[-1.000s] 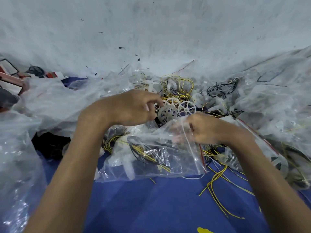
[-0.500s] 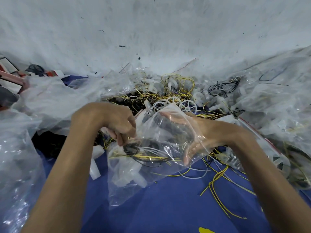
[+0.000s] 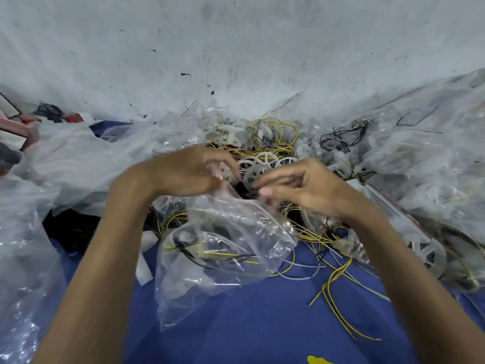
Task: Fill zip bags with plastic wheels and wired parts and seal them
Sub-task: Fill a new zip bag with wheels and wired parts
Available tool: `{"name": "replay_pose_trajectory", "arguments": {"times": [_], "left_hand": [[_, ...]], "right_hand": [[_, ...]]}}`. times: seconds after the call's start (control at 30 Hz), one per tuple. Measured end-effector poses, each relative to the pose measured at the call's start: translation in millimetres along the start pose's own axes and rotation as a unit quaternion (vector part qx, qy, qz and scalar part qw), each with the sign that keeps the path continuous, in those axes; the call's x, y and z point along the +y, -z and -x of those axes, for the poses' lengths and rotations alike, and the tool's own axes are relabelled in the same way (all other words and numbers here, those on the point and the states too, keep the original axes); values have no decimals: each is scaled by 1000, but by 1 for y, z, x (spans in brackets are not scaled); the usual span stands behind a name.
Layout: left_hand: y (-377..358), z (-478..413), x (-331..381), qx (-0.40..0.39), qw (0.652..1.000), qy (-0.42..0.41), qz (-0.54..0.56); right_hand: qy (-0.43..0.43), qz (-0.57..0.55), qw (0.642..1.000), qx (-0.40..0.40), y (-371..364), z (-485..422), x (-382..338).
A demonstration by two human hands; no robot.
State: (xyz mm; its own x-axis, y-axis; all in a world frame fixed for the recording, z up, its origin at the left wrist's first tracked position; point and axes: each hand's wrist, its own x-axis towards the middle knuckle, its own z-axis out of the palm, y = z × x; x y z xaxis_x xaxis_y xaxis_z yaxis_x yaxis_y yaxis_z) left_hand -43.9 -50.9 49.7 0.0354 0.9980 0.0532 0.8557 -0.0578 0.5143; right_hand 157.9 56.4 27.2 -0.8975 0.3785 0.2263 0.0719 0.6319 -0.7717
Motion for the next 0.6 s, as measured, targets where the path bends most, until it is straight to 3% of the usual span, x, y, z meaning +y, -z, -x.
{"name": "replay_pose_trajectory", "arguments": {"times": [0.07, 0.1, 0.2, 0.4, 0.53, 0.6], "left_hand": [[6, 5, -10, -29, 999, 14, -38], [9, 8, -15, -36, 998, 23, -47], [19, 15, -27, -37, 997, 49, -37], [29, 26, -38, -38, 996, 58, -47], [31, 26, -43, -2, 997, 53, -47], [31, 24, -49, 33, 997, 59, -44]], "right_hand": [[-12, 5, 994, 112, 12, 0, 19], [-23, 46, 991, 123, 15, -1, 29], [-69, 203, 976, 36, 5, -10, 55], [-53, 245, 968, -30, -59, -24, 95], [-65, 300, 948, 88, -43, -21, 95], [-102, 207, 957, 174, -26, -19, 89]]}}
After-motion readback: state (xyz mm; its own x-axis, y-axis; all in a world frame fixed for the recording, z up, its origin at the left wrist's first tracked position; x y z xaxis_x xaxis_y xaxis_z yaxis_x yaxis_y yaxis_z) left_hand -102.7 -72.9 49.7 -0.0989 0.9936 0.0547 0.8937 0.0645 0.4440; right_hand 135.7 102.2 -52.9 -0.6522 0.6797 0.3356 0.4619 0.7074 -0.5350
